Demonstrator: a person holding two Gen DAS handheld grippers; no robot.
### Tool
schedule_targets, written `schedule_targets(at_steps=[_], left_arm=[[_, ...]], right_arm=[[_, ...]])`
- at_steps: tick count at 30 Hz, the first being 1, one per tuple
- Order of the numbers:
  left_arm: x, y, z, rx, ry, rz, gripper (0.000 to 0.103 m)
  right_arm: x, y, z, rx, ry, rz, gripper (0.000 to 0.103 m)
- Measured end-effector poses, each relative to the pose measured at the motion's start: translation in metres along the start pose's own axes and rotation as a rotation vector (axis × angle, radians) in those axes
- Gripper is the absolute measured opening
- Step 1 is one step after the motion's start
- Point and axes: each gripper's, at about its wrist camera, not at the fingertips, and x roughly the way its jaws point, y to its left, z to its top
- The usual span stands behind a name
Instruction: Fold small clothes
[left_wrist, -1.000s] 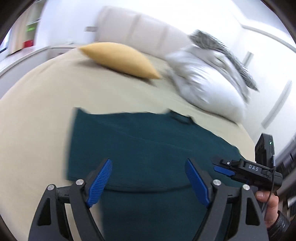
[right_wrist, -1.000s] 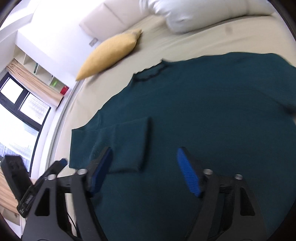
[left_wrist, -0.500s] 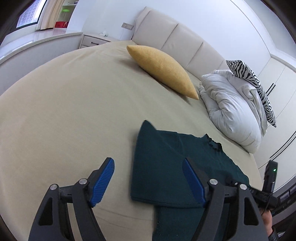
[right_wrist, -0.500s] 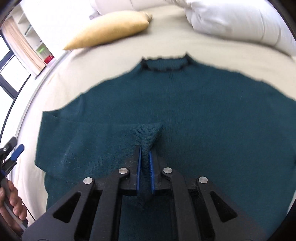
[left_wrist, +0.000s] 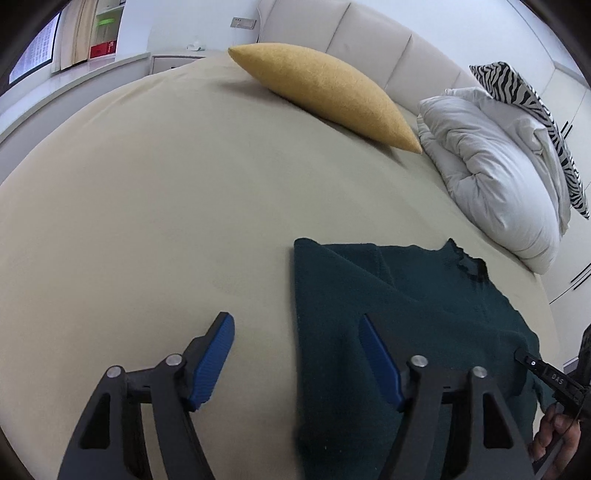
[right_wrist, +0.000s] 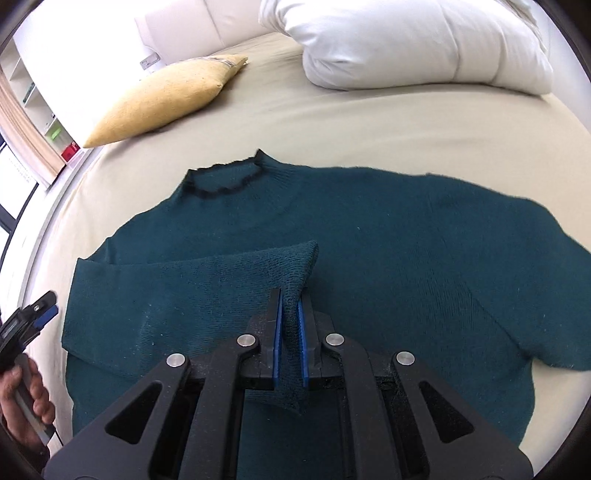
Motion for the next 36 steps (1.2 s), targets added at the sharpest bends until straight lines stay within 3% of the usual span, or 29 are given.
schedule_targets(at_steps=[1,3,6,8,14,18,24,26,27,29,30,33,35,36], left_arm=[[0.006,-0.003,0.002,0.015,0.011,0.014,0.059],[0.015,-0.008,0.006,0.048,0.025,0.038,0.036],[0.021,-0.013,0.010,0.071,0.033,0.049,0.015],[0.022,-0.011,0.009,0.064,0.027,0.059,0.012],[0.023,-0.007,0.002,0.084,0.003,0.064,0.011],[0.025,-0.006,0.001,0.091,0.002,0.065,0.011],[0.012,-0.006,0.000,0.084,-0.009,0.050,0.014],[-0.002,-0.011,-0.002,0.098,-0.020,0.057,0.021],[-0.012,-0.015,-0.006,0.119,-0.037,0.056,0.034],[-0.025,-0.020,-0.013,0.148,-0.060,0.069,0.050],[-0.032,-0.024,-0.019,0.167,-0.067,0.077,0.050],[-0.028,-0.028,-0.032,0.226,-0.043,0.120,0.049],[-0.013,-0.023,-0.037,0.214,0.009,0.119,0.039],[-0.008,-0.020,-0.039,0.204,0.015,0.115,0.037]], right_arm=[[0.001,0.000,0.000,0.000,0.001,0.003,0.006],[-0.001,0.001,0.000,-0.012,-0.005,0.001,0.006],[0.003,0.009,0.003,-0.050,-0.027,-0.011,0.006],[0.003,0.014,0.007,-0.069,-0.040,-0.020,0.006],[0.011,0.014,0.013,-0.064,-0.036,-0.041,0.006],[0.047,-0.006,0.007,0.006,0.038,-0.042,0.006],[0.035,-0.003,0.007,0.012,0.015,-0.017,0.010],[0.025,-0.006,0.007,0.040,0.012,0.021,0.012],[0.018,-0.007,0.005,0.054,0.007,0.037,0.019],[0.008,-0.011,0.001,0.067,-0.005,0.056,0.038],[0.002,-0.011,-0.003,0.070,-0.017,0.068,0.047],[0.002,0.001,-0.011,0.010,0.003,0.057,0.047],[0.014,0.008,-0.018,-0.046,0.057,0.007,0.042],[0.020,0.010,-0.021,-0.064,0.072,-0.026,0.033]])
